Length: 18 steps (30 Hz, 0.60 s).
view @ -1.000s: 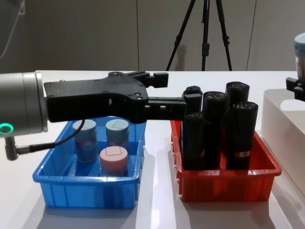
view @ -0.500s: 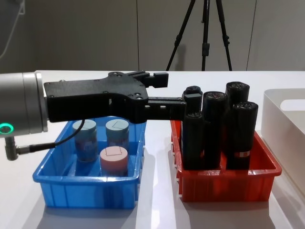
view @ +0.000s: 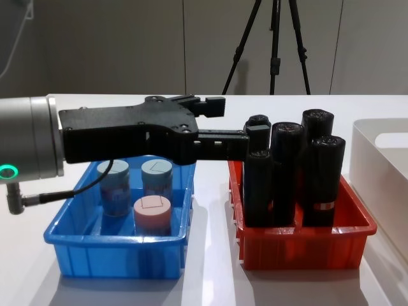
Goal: Pick the cotton swabs from the blue box and place them into the white box.
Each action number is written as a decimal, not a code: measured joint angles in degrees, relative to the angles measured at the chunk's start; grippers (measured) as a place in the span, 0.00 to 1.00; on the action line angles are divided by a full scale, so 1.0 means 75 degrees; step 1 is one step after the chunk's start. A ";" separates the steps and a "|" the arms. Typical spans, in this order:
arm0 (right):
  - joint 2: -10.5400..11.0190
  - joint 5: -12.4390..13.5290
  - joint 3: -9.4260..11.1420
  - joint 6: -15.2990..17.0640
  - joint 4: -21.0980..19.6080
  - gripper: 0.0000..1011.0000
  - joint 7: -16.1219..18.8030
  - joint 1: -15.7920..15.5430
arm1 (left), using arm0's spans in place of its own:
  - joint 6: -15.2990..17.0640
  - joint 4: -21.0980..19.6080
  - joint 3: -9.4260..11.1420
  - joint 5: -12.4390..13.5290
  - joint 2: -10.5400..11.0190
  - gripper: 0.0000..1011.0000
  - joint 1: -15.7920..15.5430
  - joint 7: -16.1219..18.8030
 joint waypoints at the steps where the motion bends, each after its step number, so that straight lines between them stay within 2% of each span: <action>1: -0.0024 -0.0038 0.0036 0.0024 0.0001 0.62 -0.0035 -0.0010 | 0.0000 0.0000 -0.0001 0.0000 0.0000 0.99 0.0001 0.0000; 18: -0.0285 -0.0472 0.0347 0.0310 0.0022 0.62 -0.0352 -0.0053 | 0.0000 0.0000 0.0000 0.0000 0.0000 0.99 0.0001 0.0000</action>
